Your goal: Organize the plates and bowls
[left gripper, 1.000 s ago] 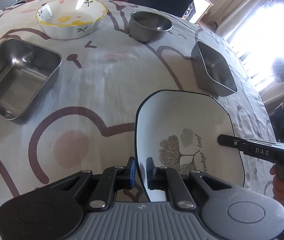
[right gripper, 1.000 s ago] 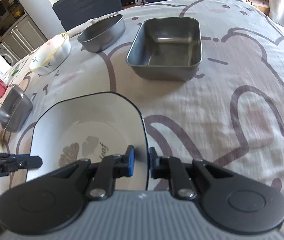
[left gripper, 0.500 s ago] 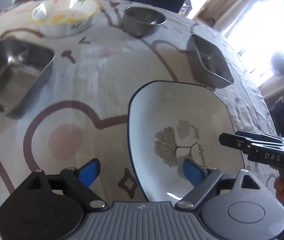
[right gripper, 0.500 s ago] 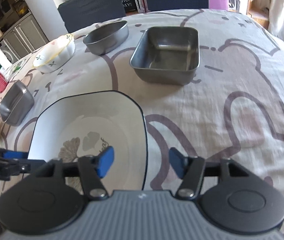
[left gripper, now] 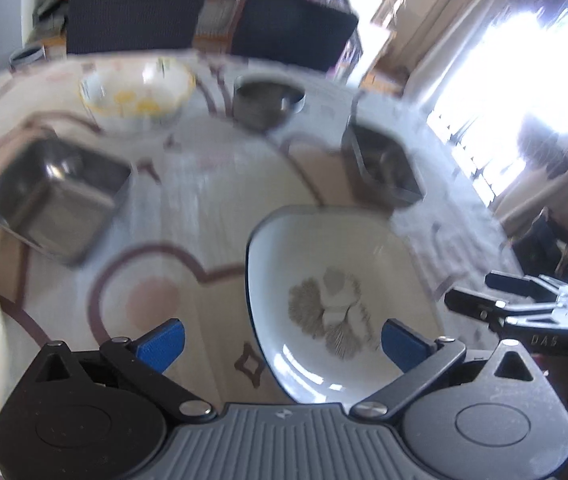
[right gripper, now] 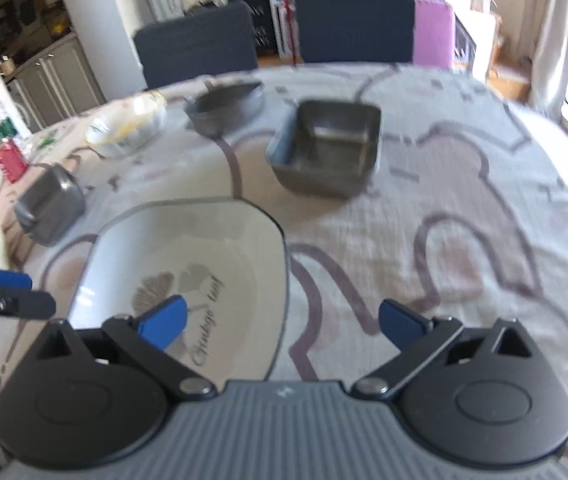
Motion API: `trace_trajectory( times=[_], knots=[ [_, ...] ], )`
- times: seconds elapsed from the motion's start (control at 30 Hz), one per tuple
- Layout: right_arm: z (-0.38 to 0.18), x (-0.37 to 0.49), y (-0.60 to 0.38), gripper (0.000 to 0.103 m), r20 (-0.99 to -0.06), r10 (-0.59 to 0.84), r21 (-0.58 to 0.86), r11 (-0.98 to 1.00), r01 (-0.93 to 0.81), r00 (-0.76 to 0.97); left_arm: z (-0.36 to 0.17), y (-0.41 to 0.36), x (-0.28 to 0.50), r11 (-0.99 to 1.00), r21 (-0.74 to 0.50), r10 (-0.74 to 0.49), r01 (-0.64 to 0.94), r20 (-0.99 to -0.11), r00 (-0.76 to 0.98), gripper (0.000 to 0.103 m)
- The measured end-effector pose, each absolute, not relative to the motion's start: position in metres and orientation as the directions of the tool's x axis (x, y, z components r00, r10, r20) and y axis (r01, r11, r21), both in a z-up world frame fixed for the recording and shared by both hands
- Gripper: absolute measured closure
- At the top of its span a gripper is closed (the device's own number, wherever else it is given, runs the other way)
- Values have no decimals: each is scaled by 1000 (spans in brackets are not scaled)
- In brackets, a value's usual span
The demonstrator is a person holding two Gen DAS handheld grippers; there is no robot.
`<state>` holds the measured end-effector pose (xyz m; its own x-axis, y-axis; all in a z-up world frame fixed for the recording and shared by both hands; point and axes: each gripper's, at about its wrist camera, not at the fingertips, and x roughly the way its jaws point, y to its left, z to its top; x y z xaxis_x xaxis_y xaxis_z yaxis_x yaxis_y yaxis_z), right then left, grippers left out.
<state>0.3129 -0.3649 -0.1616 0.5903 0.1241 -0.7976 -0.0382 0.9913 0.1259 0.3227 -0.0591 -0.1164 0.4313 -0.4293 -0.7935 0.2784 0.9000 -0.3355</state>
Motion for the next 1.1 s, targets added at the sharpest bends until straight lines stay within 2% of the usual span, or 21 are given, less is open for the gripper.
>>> trace_trajectory(
  times=[0.17, 0.37, 0.5, 0.67, 0.87, 1.0, 1.1],
  knots=[
    [-114, 307, -345, 0, -720, 167, 113, 986, -124, 673, -64, -28, 313, 905, -299, -421, 303, -730, 538, 0],
    [-60, 319, -292, 0, -639, 232, 87, 969, -230, 733, -6, 37, 310, 940, -199, -336, 277, -668, 664, 0],
    [-37, 336, -244, 0, -628, 308, 121, 946, -302, 715, 15, 85, 320, 965, -147, -258, 215, -649, 716, 0],
    [-26, 355, -186, 0, -639, 395, 167, 909, -382, 660, 15, 139, 333, 987, -93, -161, 133, -658, 736, 0],
    [-51, 370, -125, 0, -676, 527, 335, 842, -422, 515, -19, 191, 355, 998, -39, -62, 50, -713, 698, 0],
    [-98, 375, -89, 1, -747, 551, 431, 827, -361, 371, -52, 206, 367, 1000, 23, 16, 4, -775, 631, 0],
    [-139, 369, -68, 5, -806, 527, 446, 840, -308, 271, -73, 209, 373, 998, 56, 43, 4, -805, 592, 0]
  ],
)
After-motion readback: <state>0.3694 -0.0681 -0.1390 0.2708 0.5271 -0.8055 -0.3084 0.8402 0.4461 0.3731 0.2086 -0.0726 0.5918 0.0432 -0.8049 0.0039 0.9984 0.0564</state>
